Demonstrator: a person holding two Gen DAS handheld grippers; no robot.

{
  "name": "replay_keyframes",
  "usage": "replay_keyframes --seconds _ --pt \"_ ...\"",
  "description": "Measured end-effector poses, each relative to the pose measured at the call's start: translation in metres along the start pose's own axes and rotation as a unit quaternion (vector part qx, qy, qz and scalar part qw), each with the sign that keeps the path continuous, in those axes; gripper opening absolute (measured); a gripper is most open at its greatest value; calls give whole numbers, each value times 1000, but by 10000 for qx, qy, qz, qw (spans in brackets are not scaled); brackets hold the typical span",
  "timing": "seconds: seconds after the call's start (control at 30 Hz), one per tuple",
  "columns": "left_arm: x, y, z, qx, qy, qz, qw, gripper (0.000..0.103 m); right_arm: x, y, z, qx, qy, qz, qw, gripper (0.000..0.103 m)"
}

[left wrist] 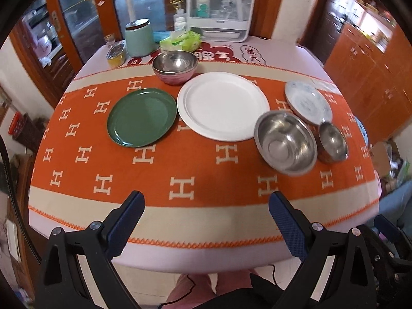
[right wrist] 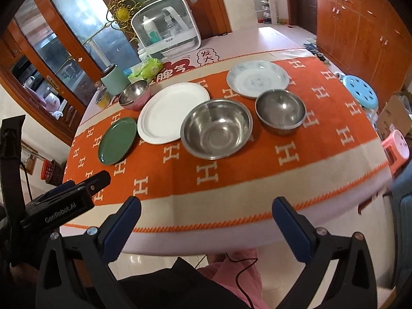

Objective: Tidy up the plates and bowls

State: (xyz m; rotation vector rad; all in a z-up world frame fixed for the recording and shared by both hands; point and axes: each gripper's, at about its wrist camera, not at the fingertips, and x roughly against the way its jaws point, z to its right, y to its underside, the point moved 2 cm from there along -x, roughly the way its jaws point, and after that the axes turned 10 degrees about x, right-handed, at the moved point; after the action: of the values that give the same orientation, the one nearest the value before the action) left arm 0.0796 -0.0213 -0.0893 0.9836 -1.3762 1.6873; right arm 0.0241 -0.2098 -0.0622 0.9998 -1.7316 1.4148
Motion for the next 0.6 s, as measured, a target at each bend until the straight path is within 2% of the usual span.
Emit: replay_keyframes --seconds 0.3,0.6 --pt "-26 -39 16 741 -265 114 9968 97 -31 -64 29 549 -501 -60 9972 102" --pt "-56 -65 13 1440 -391 204 9886 97 -80 -123 41 948 -988 -200 9904 102"
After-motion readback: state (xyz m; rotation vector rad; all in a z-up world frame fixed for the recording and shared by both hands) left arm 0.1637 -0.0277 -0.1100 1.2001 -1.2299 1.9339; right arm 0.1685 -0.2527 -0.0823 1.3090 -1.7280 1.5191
